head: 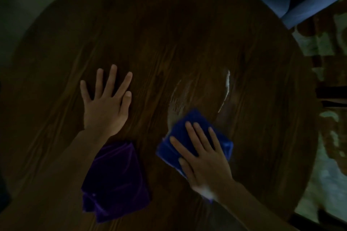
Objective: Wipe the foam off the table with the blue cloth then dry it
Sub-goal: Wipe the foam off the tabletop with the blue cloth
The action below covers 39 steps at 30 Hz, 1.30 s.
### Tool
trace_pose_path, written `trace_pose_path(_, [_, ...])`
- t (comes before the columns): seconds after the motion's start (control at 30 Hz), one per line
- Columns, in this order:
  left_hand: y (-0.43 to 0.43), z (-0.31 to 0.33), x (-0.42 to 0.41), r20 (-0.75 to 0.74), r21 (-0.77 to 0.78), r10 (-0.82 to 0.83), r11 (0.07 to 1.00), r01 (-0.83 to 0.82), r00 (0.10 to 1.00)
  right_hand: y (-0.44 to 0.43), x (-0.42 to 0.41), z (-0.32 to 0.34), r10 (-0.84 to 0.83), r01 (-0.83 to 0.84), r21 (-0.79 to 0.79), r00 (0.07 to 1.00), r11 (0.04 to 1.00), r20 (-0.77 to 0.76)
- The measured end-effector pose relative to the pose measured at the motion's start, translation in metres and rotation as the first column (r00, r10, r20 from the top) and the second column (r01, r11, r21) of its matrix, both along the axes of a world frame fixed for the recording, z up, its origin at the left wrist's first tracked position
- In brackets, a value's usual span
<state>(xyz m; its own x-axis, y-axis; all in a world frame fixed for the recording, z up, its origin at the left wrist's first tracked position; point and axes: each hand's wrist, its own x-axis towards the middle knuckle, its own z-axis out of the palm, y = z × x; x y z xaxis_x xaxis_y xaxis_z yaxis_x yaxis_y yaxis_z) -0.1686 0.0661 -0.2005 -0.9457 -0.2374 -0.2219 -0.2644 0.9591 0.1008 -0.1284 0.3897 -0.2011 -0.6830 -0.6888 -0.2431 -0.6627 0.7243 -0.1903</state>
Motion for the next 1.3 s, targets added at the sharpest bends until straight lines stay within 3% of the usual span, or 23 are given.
trace_pose_path(0.1, [0.000,0.000,0.001,-0.012,0.007,-0.005,1.000,0.005,1.000,-0.031,-0.080,-0.002,-0.106,0.105,-0.026,0.992,0.994,-0.061])
trace_pose_path(0.2, [0.002,0.001,0.000,-0.015,0.004,-0.014,1.000,0.014,1.000,-0.015,-0.154,0.003,-0.336,0.336,-0.005,0.939,0.942,-0.071])
trace_pose_path(0.33, [0.003,0.002,0.001,-0.007,0.004,-0.006,1.000,0.006,1.000,0.037,-0.138,0.010,-0.535,0.539,0.052,0.841,0.841,-0.074])
trace_pose_path(0.43, [0.004,0.003,0.001,-0.002,0.006,-0.007,1.000,0.007,1.000,0.043,-0.050,0.011,-0.449,0.454,0.131,0.891,0.882,-0.064])
trace_pose_path(0.53, [0.003,0.001,0.001,-0.008,0.006,0.000,1.000,0.000,1.000,0.017,0.010,0.013,-0.223,0.223,0.061,0.975,0.973,-0.011])
trace_pose_path(0.7, [0.001,-0.002,0.002,-0.024,0.015,0.011,1.000,-0.011,1.000,-0.062,-0.079,0.005,-0.006,0.006,-0.106,1.000,0.994,-0.004])
trace_pose_path(0.77, [0.000,-0.003,0.001,-0.027,0.008,0.006,1.000,-0.006,1.000,-0.069,-0.146,0.005,-0.047,0.044,-0.072,0.998,0.996,-0.040])
trace_pose_path(0.87, [0.000,-0.004,0.001,-0.031,0.000,0.010,1.000,-0.010,0.999,-0.017,-0.209,0.003,-0.345,0.346,-0.013,0.930,0.938,-0.124])
trace_pose_path(0.97, [0.002,-0.002,0.001,-0.024,-0.007,0.017,1.000,-0.017,1.000,0.037,-0.183,0.000,-0.468,0.474,0.010,0.874,0.881,-0.132])
trace_pose_path(1.0, [0.003,-0.001,0.001,-0.025,-0.003,0.016,1.000,-0.016,1.000,0.048,-0.157,-0.001,-0.417,0.424,0.024,0.898,0.905,-0.142])
trace_pose_path(1.07, [0.003,0.000,0.002,-0.028,0.010,0.017,1.000,-0.016,0.999,0.068,-0.091,-0.002,-0.162,0.168,0.060,0.982,0.984,-0.096])
trace_pose_path(1.13, [0.002,-0.001,0.002,-0.048,0.011,0.015,1.000,-0.015,0.999,0.091,-0.044,0.003,0.106,-0.103,0.078,0.994,0.992,-0.039])
trace_pose_path(1.17, [0.003,-0.002,0.002,-0.054,0.011,0.008,1.000,-0.008,0.999,0.100,-0.041,0.006,0.157,-0.155,0.074,0.987,0.985,-0.036])
trace_pose_path(1.23, [0.005,-0.002,0.001,-0.060,0.010,0.004,1.000,-0.004,0.998,0.102,-0.066,0.011,0.037,-0.035,0.035,0.998,0.999,-0.056])
trace_pose_path(1.3, [0.006,-0.002,0.000,-0.068,0.013,0.007,1.000,-0.006,0.998,0.078,-0.112,0.014,-0.252,0.254,0.008,0.962,0.967,-0.106])
